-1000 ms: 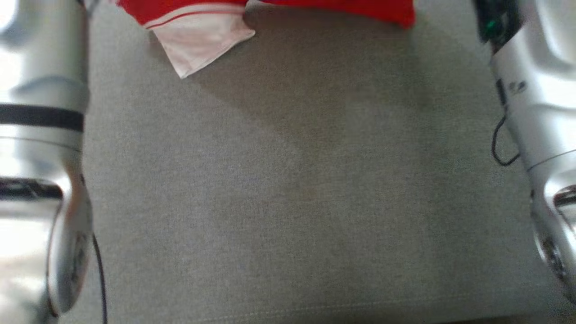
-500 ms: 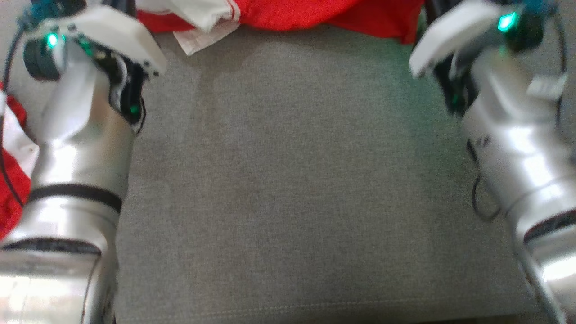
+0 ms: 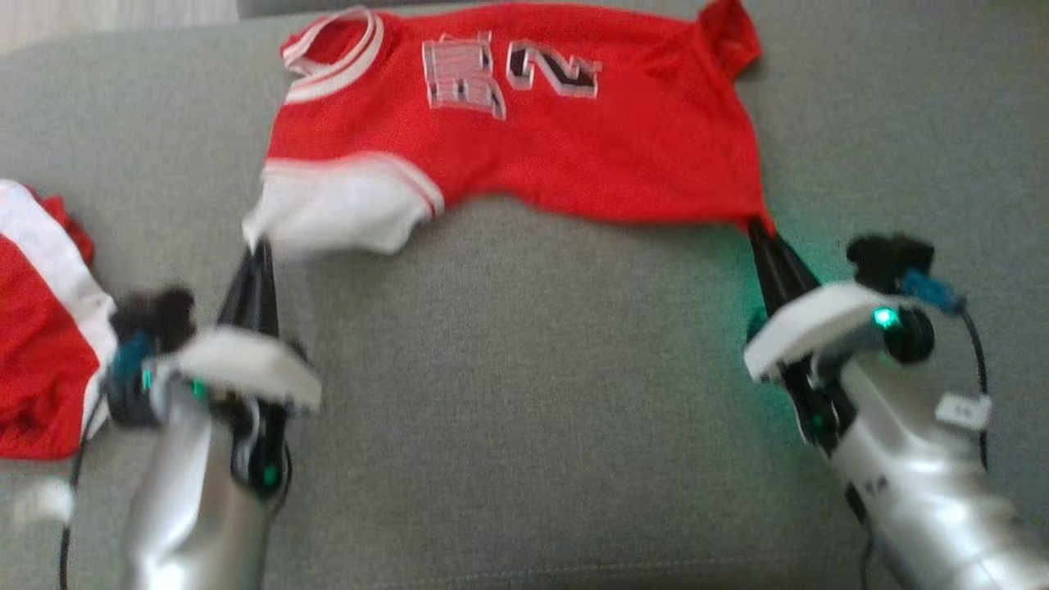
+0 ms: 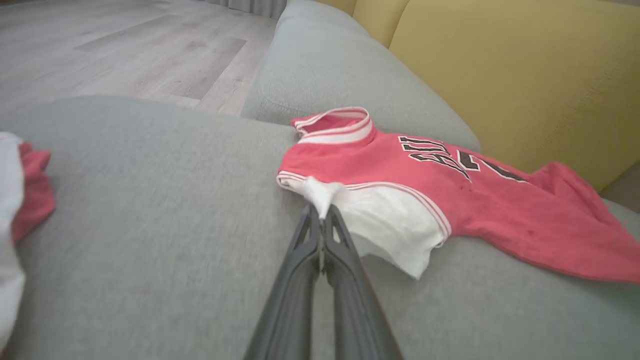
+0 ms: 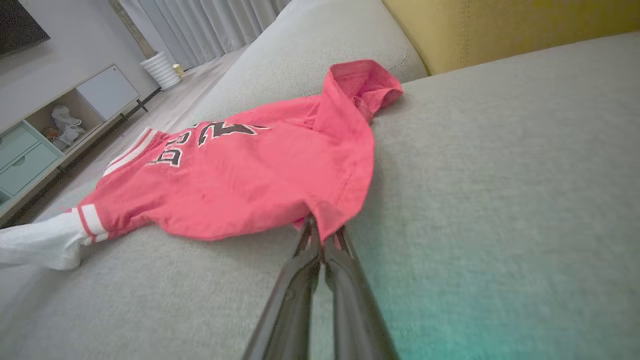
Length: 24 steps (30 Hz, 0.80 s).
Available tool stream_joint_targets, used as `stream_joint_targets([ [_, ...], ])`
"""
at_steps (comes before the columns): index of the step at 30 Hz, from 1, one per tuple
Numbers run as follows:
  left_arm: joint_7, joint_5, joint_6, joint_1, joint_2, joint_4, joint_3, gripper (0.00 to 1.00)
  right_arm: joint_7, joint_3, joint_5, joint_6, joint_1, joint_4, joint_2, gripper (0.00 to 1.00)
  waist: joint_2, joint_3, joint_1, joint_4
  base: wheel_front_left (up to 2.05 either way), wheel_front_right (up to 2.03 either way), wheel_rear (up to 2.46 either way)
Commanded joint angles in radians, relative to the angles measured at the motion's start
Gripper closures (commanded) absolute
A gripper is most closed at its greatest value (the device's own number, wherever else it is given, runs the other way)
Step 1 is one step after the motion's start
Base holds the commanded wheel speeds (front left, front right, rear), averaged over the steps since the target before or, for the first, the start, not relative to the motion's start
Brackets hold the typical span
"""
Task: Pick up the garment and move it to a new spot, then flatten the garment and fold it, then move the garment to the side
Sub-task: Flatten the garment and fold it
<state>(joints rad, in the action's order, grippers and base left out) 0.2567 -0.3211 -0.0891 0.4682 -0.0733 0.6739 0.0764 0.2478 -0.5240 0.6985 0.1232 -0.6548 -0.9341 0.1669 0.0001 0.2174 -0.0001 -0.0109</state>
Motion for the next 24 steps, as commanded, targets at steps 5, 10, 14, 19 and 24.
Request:
stream_joint_targets([
  [5, -0.008, -0.012, 0.007, -0.238, -0.021, -0.285, -0.038, 1.00, 0.014, 0.034, 0.008, 0.008, 0.190, 0.154, 0.059, 1.00, -0.0001, -0.092, 0.0001, 0.019, 0.00, 0.00, 0.00],
  [10, -0.092, -0.013, 0.040, -0.400, -0.023, -0.489, -0.029, 1.00, -0.010, 0.093, -0.014, 0.008, 0.314, 0.235, 0.076, 1.00, -0.0001, -0.133, 0.0001, 0.029, 0.00, 0.00, 0.00],
  [14, -0.194, -0.012, 0.087, -0.547, -0.023, -0.682, -0.022, 1.00, -0.075, 0.157, -0.065, 0.008, 0.433, 0.333, 0.087, 1.00, -0.0001, -0.164, 0.0001, 0.034, 0.00, 0.00, 0.00],
  [19, -0.304, -0.008, 0.119, -0.686, -0.029, -0.853, 0.001, 1.00, -0.188, 0.250, -0.139, 0.008, 0.574, 0.476, 0.069, 1.00, -0.0001, -0.195, 0.0001, 0.041, 0.00, 0.00, 0.00],
  [24, -0.380, -0.010, 0.138, -0.777, -0.038, -0.936, 0.014, 1.00, -0.298, 0.365, -0.215, 0.008, 0.720, 0.635, 0.022, 1.00, -0.0001, -0.219, 0.0001, 0.053, 0.00, 0.00, 0.00],
])
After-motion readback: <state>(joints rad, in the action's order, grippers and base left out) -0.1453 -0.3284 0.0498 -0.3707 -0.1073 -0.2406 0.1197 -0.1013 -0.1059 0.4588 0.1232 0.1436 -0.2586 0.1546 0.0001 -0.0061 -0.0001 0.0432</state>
